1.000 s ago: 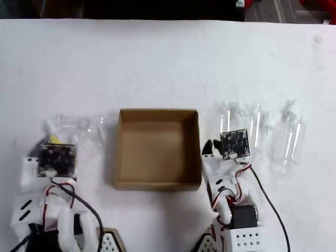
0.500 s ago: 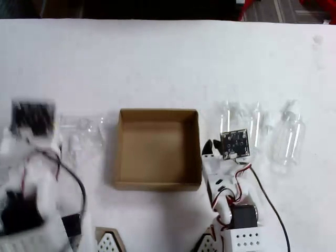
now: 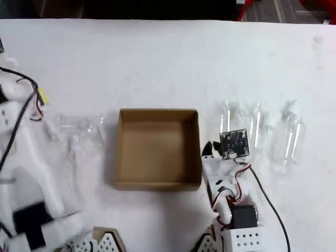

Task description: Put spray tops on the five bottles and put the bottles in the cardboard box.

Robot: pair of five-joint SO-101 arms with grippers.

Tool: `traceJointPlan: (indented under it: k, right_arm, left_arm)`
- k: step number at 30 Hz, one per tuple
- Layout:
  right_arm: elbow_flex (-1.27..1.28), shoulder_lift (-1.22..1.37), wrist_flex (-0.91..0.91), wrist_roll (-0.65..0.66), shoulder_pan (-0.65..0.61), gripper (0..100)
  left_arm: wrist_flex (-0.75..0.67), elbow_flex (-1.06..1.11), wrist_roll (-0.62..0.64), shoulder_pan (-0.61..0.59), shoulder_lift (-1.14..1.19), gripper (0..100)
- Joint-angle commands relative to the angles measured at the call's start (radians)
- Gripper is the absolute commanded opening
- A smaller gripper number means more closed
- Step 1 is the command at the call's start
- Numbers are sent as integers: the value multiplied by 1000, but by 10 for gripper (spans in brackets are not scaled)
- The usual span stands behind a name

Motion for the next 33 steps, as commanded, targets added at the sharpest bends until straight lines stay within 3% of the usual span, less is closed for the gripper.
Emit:
traceJointPlan:
  k: [1, 6, 16, 33]
  right_arm:
    - [9, -1, 1, 11, -8, 22]
    - [9, -1, 1, 11, -8, 22]
    - [9, -1, 1, 11, -8, 22]
    - [9, -1, 1, 11, -8, 22]
  left_arm:
    - [-52, -52, 132, -35, 176, 194]
    - [-163, -54, 219, -84, 344, 180]
    - [-354, -55, 222, -84, 555, 181]
    - [-379, -57, 313, -65, 650, 164]
